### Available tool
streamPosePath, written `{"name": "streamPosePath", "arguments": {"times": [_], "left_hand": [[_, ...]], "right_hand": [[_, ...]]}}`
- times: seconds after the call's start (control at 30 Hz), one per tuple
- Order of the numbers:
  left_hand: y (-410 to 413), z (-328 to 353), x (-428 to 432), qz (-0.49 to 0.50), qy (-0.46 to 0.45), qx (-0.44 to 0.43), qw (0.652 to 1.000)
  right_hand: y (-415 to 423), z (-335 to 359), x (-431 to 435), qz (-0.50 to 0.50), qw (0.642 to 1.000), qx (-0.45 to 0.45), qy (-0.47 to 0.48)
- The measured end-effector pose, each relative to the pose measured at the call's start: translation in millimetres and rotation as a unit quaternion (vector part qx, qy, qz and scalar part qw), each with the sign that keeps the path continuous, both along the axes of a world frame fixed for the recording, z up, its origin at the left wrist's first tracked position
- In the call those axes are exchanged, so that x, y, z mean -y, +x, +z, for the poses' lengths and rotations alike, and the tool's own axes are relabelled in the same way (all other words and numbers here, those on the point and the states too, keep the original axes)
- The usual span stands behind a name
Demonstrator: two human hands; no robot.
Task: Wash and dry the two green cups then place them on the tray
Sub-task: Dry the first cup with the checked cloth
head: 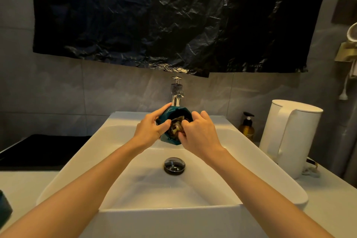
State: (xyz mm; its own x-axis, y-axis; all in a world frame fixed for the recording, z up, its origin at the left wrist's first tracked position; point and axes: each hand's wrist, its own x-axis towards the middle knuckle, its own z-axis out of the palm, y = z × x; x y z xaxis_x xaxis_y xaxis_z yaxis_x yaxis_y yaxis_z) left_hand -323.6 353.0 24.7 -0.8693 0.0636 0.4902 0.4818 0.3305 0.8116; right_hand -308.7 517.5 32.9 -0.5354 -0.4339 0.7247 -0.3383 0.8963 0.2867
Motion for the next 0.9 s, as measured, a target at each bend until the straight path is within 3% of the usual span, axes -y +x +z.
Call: {"name": "streamPosePath", "arguments": {"times": [0.2, 0.33, 0.53, 0.63, 0.77, 0.83, 0.9], "left_hand": [[-1, -2, 0, 0.002, -0.025, -0.010, 1.000], [-1, 0, 3, -0.009, -0.028, -0.004, 1.000], [-1, -1, 3, -0.024, -0.009, 0.038, 0.999], [1, 2, 2, -0.041, 0.011, 0.056, 0.998], [0, 4, 5, -0.046, 0.035, 0.071, 0.996], [-1, 4, 7, -0.033, 0.035, 0.085, 0.995], [0, 5, 5, -0.013, 0.040, 0.107, 0.993]], "right_hand": [[-3, -7, 0, 0.124, 0.975, 0.170, -0.071], [-4, -12, 4, 0.148, 0.945, 0.257, -0.140], [0, -5, -4, 0.081, 0.979, 0.184, 0.035], [0, -2, -10, 0.109, 0.984, 0.131, 0.054], [-6, 7, -22, 0.127, 0.988, 0.072, -0.056], [-10, 11, -30, 0.109, 0.972, 0.020, -0.205], [-15, 14, -37, 0.087, 0.929, 0.026, -0.359]]}}
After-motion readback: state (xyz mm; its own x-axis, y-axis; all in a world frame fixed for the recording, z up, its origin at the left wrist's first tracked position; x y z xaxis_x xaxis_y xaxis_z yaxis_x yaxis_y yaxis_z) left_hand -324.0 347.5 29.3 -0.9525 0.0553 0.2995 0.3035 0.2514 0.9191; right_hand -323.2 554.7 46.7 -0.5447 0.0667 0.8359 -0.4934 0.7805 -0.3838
